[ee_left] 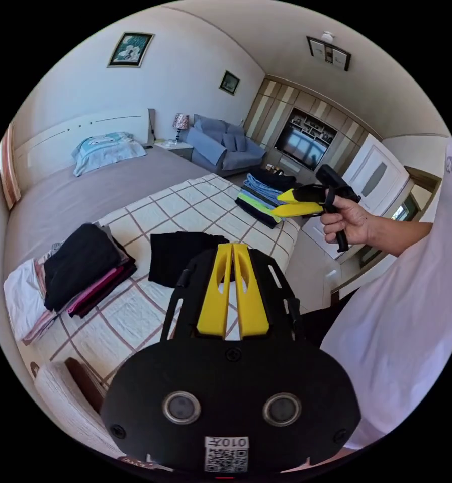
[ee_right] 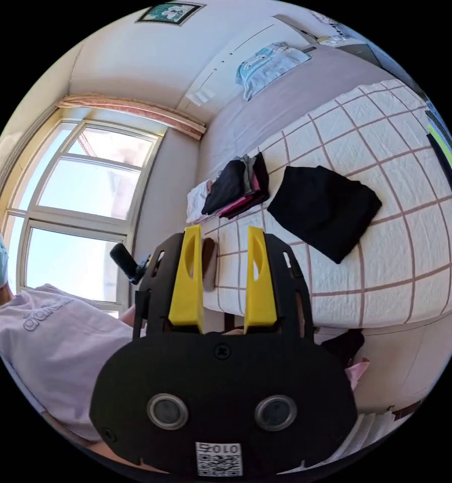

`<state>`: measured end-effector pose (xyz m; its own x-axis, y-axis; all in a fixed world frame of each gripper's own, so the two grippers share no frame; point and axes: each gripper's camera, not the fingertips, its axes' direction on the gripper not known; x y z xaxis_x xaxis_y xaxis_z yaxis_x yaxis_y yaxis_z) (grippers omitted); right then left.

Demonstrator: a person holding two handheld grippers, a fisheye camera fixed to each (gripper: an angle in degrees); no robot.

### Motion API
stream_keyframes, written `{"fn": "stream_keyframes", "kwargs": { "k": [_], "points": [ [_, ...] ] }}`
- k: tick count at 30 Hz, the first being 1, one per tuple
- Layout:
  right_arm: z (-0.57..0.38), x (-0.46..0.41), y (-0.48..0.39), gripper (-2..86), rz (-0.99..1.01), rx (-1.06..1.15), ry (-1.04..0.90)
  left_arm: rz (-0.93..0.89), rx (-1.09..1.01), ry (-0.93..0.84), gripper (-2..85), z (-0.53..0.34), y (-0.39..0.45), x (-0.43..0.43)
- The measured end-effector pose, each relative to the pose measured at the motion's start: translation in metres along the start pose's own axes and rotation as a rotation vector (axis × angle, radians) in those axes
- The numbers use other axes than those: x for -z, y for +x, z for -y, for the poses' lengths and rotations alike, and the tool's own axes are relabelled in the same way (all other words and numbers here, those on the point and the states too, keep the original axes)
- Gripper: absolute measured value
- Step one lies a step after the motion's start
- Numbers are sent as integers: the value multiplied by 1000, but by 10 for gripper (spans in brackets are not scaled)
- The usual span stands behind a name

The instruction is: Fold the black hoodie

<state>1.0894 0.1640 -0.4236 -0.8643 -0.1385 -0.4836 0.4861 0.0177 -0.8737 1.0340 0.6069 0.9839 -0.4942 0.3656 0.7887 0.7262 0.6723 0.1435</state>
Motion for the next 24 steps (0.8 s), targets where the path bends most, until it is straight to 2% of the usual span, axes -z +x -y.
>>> {"fn": "stream_keyframes", "kwargs": {
  "k": [4,11,17,22,24],
  "points": [
    [29,-6,33,147,-156,28,-64,53,132,-30,-1,-18,-23,-4],
    [146,-42,117,142,-333,39,-217,141,358,-58,-1,-28,-15,-22],
    [250,-70,192,134,-356,-56,-203,243,578,-99,-1,-43,35,-50],
    [308,-99,222,120,-414,-113,-280,256,644,-180,-1,-32,56,-96],
    [329,-118,225,88,-438,-85,-347,246,643,-191,0,-24,56,-113]
  ]
}}
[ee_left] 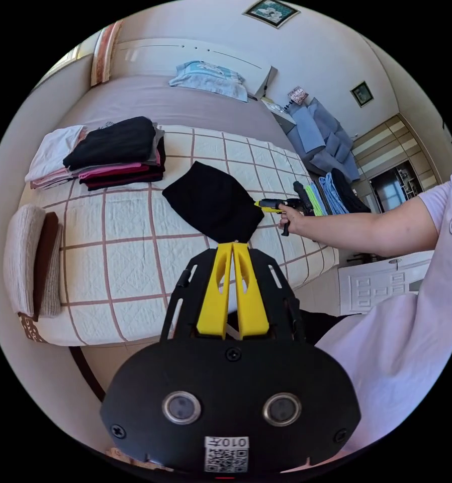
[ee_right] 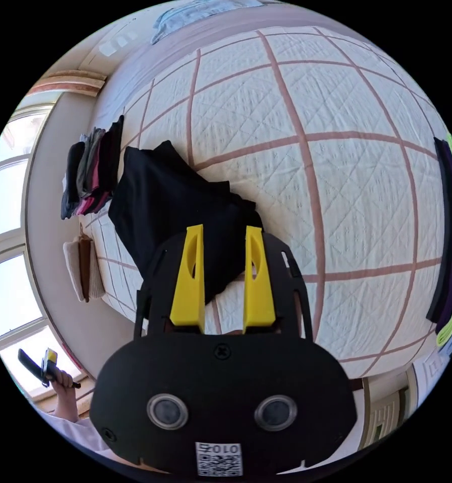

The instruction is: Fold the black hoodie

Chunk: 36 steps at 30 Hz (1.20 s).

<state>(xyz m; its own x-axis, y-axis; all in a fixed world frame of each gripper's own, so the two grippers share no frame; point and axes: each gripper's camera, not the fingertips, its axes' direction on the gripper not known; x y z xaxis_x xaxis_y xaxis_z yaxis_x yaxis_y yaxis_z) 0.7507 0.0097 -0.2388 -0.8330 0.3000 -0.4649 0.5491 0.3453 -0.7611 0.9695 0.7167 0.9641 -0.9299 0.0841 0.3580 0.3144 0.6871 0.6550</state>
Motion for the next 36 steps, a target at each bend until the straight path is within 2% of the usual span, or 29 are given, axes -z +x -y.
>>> {"fn": "stream_keyframes", "kwargs": {
  "k": [5,7,8,9,10,11,12,16,19,21,23,24,26,28,30,33,36],
  "points": [
    [27,3,-28,45,-136,58,-70,-56,-72,-61,8,38,11,-47],
    [31,16,-37,42,-72,90,-46,-80,-107,-58,18,54,12,-59],
    [29,33,-47,41,39,152,12,-98,-146,-56,29,66,14,-66],
    [23,51,-66,40,138,280,73,-105,-159,-58,34,72,14,-70],
    [18,59,-78,40,170,360,88,-126,-155,-66,45,85,12,-76],
    [4,71,-108,39,205,531,94,-163,-120,-65,55,97,5,-80],
    [-14,79,-138,39,222,700,81,-195,-104,-61,60,102,1,-81],
    [-71,71,-213,39,272,1022,-43,-332,28,-72,74,126,-32,-87],
    [-107,37,-265,38,251,1128,-136,-283,142,-234,36,120,-57,-105],
    [-117,9,-288,28,337,1133,-265,-128,160,-224,18,106,-71,-103],
    [-111,3,-293,26,476,1093,-329,113,208,-279,9,83,-95,-105],
    [-103,6,-291,26,484,1057,-305,130,233,-292,9,77,-103,-105],
    [-85,14,-282,30,368,1005,-228,68,341,-269,10,54,-132,-102],
    [-56,26,-266,40,231,922,-150,23,357,-236,18,45,-144,-99],
    [-10,45,-248,68,68,845,-26,47,311,-225,33,46,-148,-99],
    [50,57,-250,95,-164,871,65,101,213,-225,59,62,-149,-113],
    [115,46,-262,105,-335,863,30,196,134,-234,81,88,-153,-142]
  ]
}}
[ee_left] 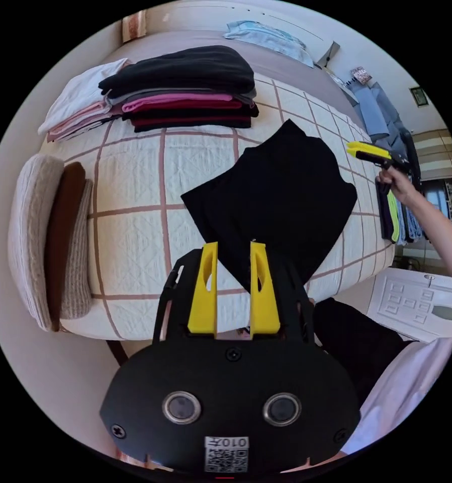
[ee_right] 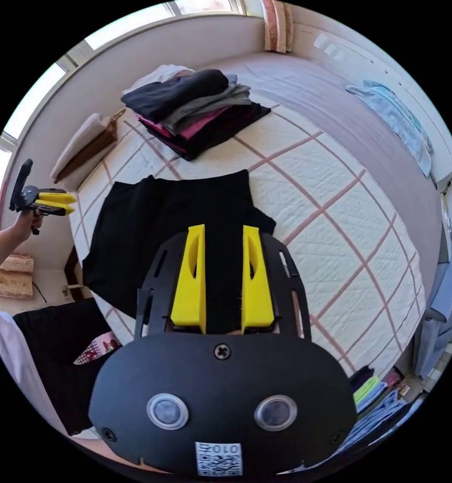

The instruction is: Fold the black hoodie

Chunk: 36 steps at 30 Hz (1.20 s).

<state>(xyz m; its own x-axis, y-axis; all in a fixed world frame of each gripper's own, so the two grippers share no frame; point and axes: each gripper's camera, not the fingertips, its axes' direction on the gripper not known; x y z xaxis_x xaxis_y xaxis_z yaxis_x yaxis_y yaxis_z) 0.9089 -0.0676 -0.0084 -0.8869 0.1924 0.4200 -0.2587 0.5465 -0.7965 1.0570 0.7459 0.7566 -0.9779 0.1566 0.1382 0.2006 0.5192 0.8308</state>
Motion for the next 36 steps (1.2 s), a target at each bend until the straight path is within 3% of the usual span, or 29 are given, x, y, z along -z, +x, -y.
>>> {"fn": "stream_keyframes", "kwargs": {
  "k": [5,10,14,17,20,22,24,26,31,36],
  "points": [
    [74,-43,20,103,-107,112,-182,54,-49,-20,103,80,2,-51],
    [96,-79,4,50,-83,215,-385,32,-158,-106,114,137,17,-85],
    [72,-30,-28,40,-130,238,-197,79,-214,-142,119,154,30,-92],
    [23,15,-60,36,18,305,-46,78,-215,-67,124,154,33,-80],
    [-31,19,-89,35,64,365,-122,128,-363,-5,126,155,51,-71],
    [-59,0,-89,35,-17,241,-233,183,-465,-24,125,159,64,-75],
    [-79,-8,-84,34,33,112,-240,219,-543,-74,122,166,73,-86],
    [-75,-5,-86,33,79,89,-200,234,-576,-167,113,179,79,-104],
    [-28,14,-93,27,109,314,-183,200,-605,-278,58,211,89,-113],
    [6,99,-25,22,50,85,37,104,-738,-281,26,229,95,-85]
  ]
}}
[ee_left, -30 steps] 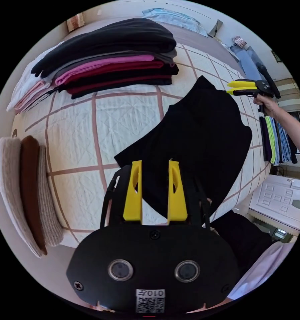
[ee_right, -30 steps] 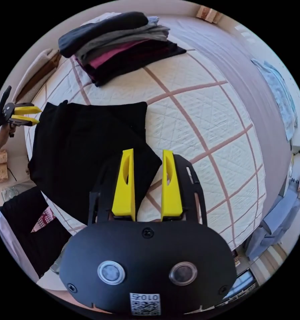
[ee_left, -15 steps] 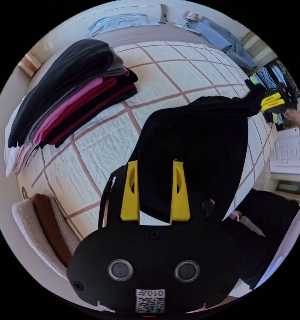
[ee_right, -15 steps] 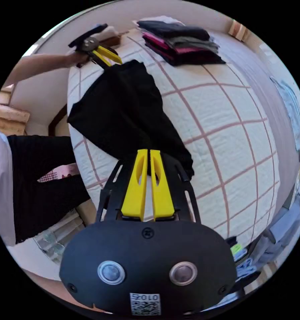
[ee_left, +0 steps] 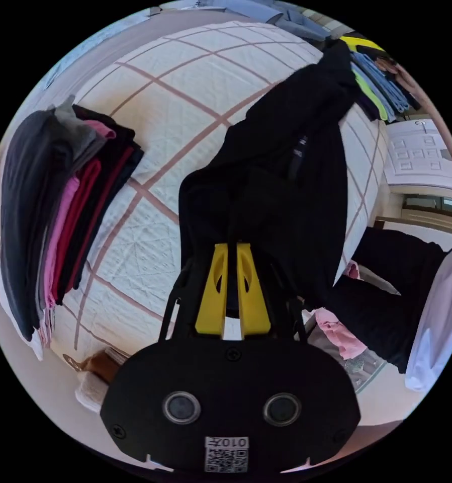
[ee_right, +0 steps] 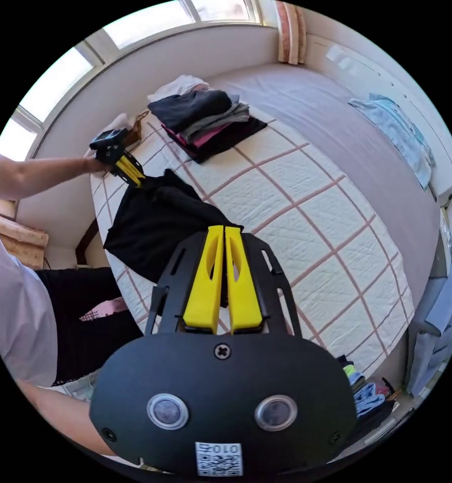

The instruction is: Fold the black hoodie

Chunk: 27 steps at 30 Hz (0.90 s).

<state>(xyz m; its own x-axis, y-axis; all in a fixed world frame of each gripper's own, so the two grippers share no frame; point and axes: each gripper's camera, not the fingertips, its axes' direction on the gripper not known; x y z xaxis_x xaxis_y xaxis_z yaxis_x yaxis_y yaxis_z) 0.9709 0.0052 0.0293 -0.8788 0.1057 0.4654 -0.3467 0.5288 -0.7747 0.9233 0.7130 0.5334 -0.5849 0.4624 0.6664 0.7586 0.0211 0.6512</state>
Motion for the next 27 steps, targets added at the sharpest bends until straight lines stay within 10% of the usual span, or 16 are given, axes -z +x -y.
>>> {"fn": "stream_keyframes", "kwargs": {
  "k": [7,15,27],
  "points": [
    [-58,-11,8,25,87,-329,-144,-39,-153,299,9,-26,26,73],
    [-105,-109,-95,31,-22,-295,-254,127,1,147,2,-45,91,23],
    [-77,-154,-154,156,-180,191,-226,-148,171,96,3,-29,45,0]
  ]
}}
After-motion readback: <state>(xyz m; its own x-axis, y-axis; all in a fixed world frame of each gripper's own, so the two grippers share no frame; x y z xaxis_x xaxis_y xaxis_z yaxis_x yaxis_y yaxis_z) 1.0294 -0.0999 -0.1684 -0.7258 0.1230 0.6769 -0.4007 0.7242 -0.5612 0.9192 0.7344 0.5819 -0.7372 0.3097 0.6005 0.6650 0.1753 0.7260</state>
